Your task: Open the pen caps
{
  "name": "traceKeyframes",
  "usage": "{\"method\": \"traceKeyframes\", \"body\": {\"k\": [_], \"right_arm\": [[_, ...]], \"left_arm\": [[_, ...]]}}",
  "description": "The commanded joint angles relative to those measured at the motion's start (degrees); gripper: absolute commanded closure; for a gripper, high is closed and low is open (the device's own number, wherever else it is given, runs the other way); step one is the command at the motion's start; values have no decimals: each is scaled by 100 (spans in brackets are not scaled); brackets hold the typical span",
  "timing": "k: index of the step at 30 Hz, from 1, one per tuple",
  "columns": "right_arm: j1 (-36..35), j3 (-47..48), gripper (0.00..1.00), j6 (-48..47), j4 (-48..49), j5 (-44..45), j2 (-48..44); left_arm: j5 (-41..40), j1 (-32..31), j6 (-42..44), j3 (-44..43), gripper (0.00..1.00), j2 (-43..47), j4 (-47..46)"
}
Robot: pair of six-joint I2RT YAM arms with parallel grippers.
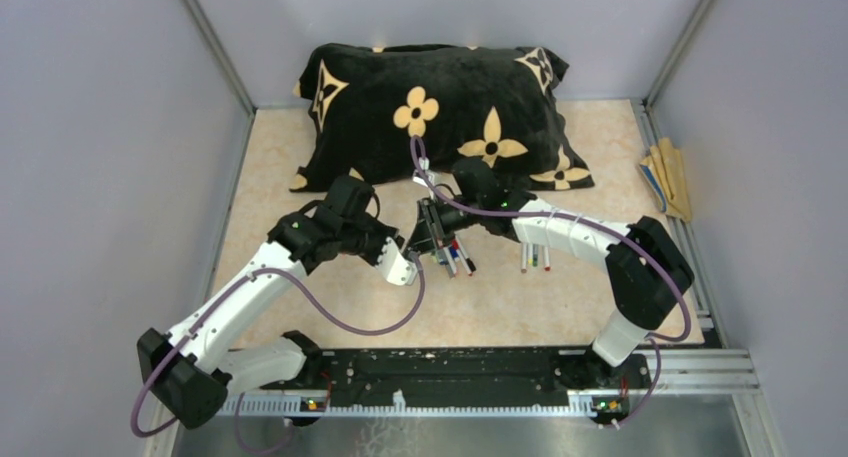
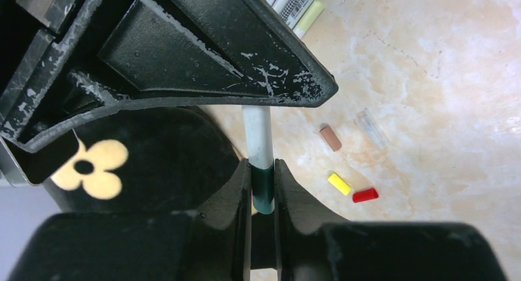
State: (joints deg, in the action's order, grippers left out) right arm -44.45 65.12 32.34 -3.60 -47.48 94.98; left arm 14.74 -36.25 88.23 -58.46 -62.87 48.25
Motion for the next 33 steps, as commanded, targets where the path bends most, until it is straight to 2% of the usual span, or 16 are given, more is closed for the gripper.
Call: {"method": "traceKeyframes", "body": {"k": [1, 6, 9, 11, 13, 17, 19, 26, 29, 33], "right_arm": [[136, 34, 100, -162, 1, -194, -427], [132, 4, 100, -145, 25, -283, -440], [137, -37, 100, -110, 87, -370, -454], [134, -52, 100, -104, 88, -393, -470], [133, -52, 100, -98, 103, -410, -452], [136, -33, 100, -24, 193, -423, -416], [134, -27, 100, 65, 300, -436, -399], [138, -22, 100, 310, 712, -506, -264], [132, 0, 100, 362, 766, -535, -215], [138, -6, 100, 406, 844, -551, -204]], "left_arm": [[-446, 30, 369, 273, 75, 124, 447], [-398, 29, 361, 207, 73, 44, 374], [-464, 30, 362, 193, 66, -30, 389], [-438, 25, 339, 182, 65, -58, 355], [-366, 30, 309, 137, 70, -109, 343], [-169, 23, 86, -111, 85, -219, 361], [-51, 22, -16, -243, 85, -271, 414], [118, -85, -121, -262, 79, -266, 497], [158, -115, -160, -237, 68, -254, 479], [116, -128, -168, -198, 67, -263, 392]]}}
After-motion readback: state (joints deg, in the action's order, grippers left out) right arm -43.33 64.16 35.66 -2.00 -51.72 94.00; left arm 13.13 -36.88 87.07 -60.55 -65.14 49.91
